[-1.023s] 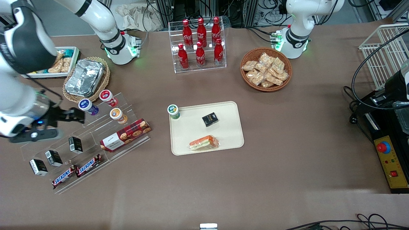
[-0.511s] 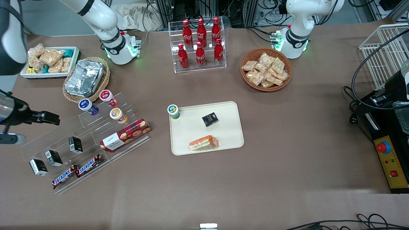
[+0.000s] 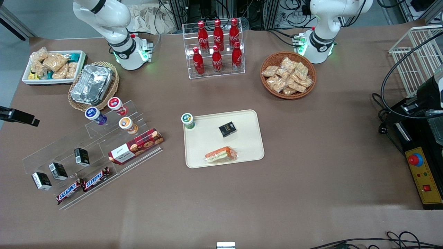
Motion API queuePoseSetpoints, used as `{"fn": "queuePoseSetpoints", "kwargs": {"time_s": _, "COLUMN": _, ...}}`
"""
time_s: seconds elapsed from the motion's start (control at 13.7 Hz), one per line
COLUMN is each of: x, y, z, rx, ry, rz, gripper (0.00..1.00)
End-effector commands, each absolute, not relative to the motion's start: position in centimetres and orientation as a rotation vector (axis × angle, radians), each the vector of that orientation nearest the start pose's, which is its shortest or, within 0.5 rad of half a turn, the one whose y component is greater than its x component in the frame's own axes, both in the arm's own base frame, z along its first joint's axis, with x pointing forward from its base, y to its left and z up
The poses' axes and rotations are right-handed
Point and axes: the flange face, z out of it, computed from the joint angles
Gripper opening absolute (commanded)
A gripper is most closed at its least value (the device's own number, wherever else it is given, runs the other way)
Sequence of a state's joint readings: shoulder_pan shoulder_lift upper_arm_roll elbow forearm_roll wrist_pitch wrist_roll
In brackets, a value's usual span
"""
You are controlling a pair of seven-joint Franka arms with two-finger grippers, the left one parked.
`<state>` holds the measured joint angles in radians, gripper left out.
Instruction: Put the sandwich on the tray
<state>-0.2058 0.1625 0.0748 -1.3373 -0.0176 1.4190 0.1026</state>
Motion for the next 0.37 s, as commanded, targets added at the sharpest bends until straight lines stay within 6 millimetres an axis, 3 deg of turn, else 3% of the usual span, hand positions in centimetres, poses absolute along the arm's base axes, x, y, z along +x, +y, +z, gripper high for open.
{"fn": "queuePoseSetpoints", "kwargs": {"time_s": 0.0, "x": 56.7, "y": -8.2, "z": 64.4, "rx": -3.104, "ry": 0.393, "rz": 0.117, "gripper": 0.99}}
{"fn": "queuePoseSetpoints", "kwargs": {"time_s": 0.29, "x": 55.2, "y": -7.3, "z": 66.0, "rx": -3.073, "ry": 0.394, "rz": 0.134, "gripper": 0.99}}
